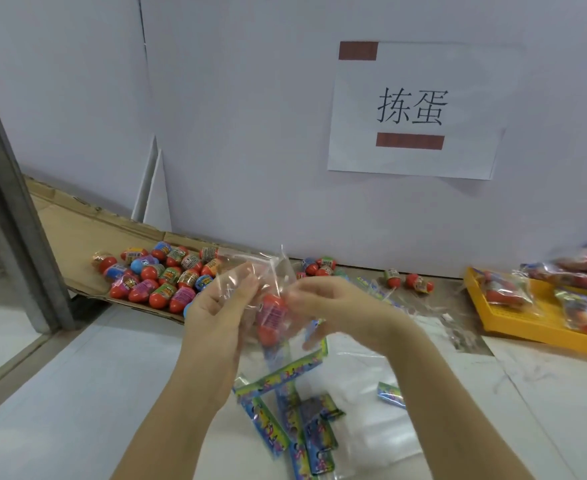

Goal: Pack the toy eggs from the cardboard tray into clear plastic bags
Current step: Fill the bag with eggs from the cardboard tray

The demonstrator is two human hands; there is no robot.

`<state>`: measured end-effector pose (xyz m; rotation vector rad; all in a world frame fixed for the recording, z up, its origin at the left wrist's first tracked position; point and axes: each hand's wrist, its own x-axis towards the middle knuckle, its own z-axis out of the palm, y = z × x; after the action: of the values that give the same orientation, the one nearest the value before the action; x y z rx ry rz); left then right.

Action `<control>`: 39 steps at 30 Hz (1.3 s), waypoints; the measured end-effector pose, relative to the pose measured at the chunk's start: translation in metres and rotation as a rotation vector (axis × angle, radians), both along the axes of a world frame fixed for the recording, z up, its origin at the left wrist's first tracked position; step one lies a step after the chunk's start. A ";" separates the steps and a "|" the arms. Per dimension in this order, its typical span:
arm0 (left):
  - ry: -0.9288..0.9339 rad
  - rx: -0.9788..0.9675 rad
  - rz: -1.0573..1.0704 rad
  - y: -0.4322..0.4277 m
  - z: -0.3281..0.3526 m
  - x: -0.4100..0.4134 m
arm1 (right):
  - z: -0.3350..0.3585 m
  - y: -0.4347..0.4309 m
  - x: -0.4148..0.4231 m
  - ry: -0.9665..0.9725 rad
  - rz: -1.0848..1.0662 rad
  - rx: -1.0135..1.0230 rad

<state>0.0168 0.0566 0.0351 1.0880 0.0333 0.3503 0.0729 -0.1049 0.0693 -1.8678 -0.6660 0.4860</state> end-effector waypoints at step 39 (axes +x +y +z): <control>-0.017 -0.050 0.041 0.013 0.011 -0.005 | -0.007 -0.016 0.023 0.061 -0.564 0.660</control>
<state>0.0121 0.0692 0.0457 1.0356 0.0493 0.3940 0.0955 -0.1206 0.0618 -1.3154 -0.1906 -0.0535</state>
